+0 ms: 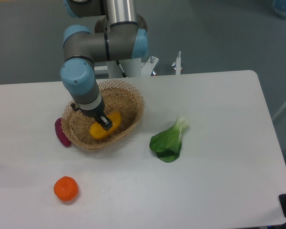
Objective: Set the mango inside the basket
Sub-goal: 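Lower the mango into the basket and open the gripper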
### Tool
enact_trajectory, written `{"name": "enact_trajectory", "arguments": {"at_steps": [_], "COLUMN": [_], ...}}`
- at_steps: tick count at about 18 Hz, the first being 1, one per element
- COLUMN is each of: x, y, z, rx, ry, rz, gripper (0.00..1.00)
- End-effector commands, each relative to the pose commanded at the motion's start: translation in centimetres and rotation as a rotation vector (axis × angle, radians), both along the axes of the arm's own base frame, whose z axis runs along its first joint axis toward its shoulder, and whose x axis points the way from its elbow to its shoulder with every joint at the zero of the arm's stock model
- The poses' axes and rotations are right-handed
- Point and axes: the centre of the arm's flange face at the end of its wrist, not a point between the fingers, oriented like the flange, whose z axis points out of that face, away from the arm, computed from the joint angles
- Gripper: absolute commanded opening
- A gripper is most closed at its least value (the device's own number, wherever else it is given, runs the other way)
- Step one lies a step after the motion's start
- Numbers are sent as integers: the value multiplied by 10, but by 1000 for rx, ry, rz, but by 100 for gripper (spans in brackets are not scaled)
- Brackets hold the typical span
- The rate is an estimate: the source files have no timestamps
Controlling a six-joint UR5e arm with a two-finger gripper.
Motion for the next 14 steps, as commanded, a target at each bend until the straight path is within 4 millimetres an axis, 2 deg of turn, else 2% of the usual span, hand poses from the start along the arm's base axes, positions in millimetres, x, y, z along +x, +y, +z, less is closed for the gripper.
{"name": "enact_trajectory", "arguments": {"at_steps": [2, 6, 8, 10, 12, 14], "x": [-2, -7, -25, -43, -76, -118], "y": [0, -8, -14, -16, -19, -23], "z": [4, 30, 42, 45, 53, 63], "rx": [7, 48, 71, 78, 92, 111], "ry": [4, 28, 40, 46, 54, 64], "rz": [9, 28, 61, 90, 135, 172], "gripper": [100, 100, 100, 100, 100, 100]}}
